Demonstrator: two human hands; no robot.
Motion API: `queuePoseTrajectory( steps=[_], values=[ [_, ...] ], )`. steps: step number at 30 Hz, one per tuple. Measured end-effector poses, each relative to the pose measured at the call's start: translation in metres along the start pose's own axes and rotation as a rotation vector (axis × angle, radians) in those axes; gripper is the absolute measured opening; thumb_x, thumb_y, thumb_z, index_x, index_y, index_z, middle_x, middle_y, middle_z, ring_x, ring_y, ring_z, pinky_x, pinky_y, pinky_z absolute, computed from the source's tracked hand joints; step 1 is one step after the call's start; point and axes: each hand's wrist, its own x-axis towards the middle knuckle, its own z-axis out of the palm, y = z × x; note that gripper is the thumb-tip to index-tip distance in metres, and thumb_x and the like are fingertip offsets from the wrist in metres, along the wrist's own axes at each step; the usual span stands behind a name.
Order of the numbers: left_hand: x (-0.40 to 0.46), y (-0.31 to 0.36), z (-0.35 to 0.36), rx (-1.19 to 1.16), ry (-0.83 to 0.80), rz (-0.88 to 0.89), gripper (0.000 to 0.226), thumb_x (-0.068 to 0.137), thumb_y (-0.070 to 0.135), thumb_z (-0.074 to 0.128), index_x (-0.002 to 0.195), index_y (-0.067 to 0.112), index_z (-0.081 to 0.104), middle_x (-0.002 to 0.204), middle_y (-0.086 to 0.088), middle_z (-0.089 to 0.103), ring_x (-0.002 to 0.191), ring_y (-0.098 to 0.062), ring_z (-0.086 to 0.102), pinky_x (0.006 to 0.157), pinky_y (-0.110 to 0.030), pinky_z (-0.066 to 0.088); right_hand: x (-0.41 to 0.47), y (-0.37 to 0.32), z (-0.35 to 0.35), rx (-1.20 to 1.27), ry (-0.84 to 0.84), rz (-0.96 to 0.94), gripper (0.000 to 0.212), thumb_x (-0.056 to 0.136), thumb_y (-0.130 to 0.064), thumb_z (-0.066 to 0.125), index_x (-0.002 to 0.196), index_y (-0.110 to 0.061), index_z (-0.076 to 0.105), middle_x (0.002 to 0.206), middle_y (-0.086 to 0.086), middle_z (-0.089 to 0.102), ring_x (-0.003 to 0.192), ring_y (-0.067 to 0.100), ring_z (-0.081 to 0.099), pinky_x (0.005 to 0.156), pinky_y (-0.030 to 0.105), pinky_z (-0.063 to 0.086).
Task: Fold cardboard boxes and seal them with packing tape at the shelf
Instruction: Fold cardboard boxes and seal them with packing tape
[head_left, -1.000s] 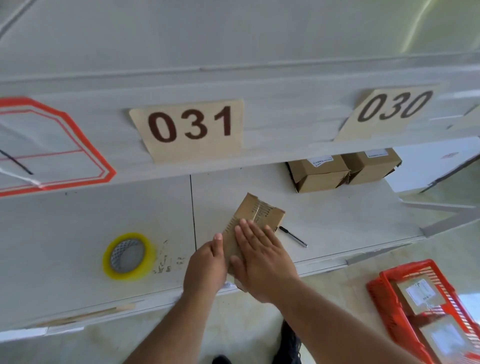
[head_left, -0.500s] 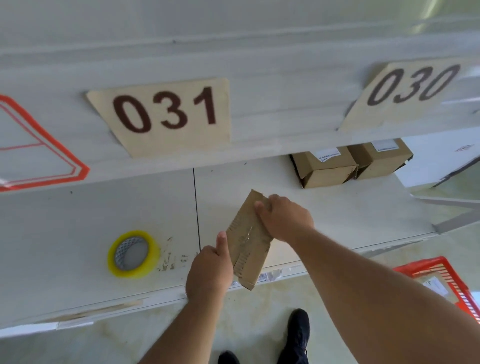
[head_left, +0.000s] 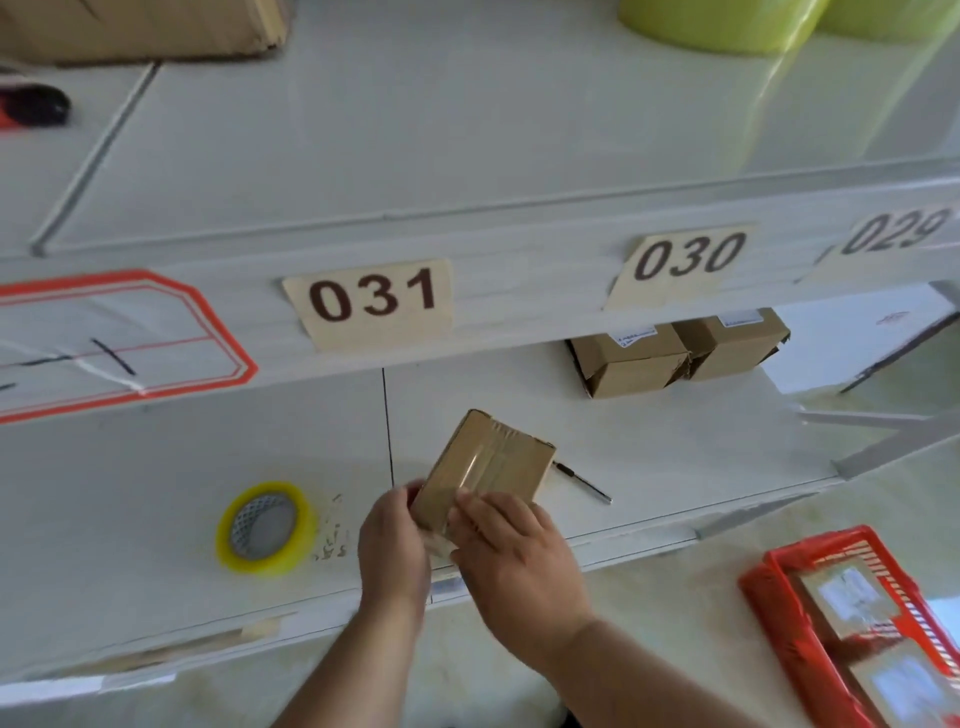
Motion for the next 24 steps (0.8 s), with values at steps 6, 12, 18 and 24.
queuePoseTrajectory(
  steps=[6,12,18,24],
  values=[
    [-0.002,0.022,0.002,0.366,-0.061,0.232,0.053,0.107,0.054,0.034,0.081,0.022,0.067,0.083,0.002,0.07,0.084,-0.021,0.065,0.068,-0.03,0.044,-0.003,0.0,-0.01,0.042,-0.148,0.005,0.051,0.108,-0.04,0.042,0.15,-0.016,0.055,0.159,0.0,0.048,0.15,0.017,0.039,0.124,0.038,0.029],
    [0.004,0.014,0.003,0.358,-0.078,0.204,0.053,0.105,0.06,0.033,0.105,0.026,0.074,0.097,0.001,0.075,0.093,-0.024,0.067,0.085,-0.039,0.054,0.041,0.028,-0.019,-0.029,-0.469,0.206,0.083,0.1,-0.071,-0.003,0.166,-0.024,0.019,0.173,-0.005,0.011,0.16,0.01,-0.002,0.129,0.042,0.0],
    [-0.002,0.022,0.007,0.448,-0.095,0.221,0.054,0.109,0.053,0.023,0.081,0.022,0.058,0.078,0.001,0.063,0.077,-0.016,0.06,0.065,-0.031,0.042,0.085,0.061,-0.016,-0.018,-0.632,0.482,0.085,0.101,-0.07,0.003,0.166,-0.015,-0.007,0.174,0.003,-0.011,0.159,0.018,-0.016,0.13,0.043,-0.005],
    [0.0,0.022,0.005,0.379,-0.105,0.159,0.052,0.111,0.046,0.023,0.101,0.016,0.064,0.085,0.004,0.06,0.082,-0.015,0.056,0.075,-0.03,0.038,0.083,0.054,-0.02,-0.056,-0.663,0.47,0.116,0.082,-0.095,0.005,0.162,-0.015,-0.021,0.171,0.004,-0.024,0.157,0.024,-0.025,0.13,0.047,-0.006]
  ],
)
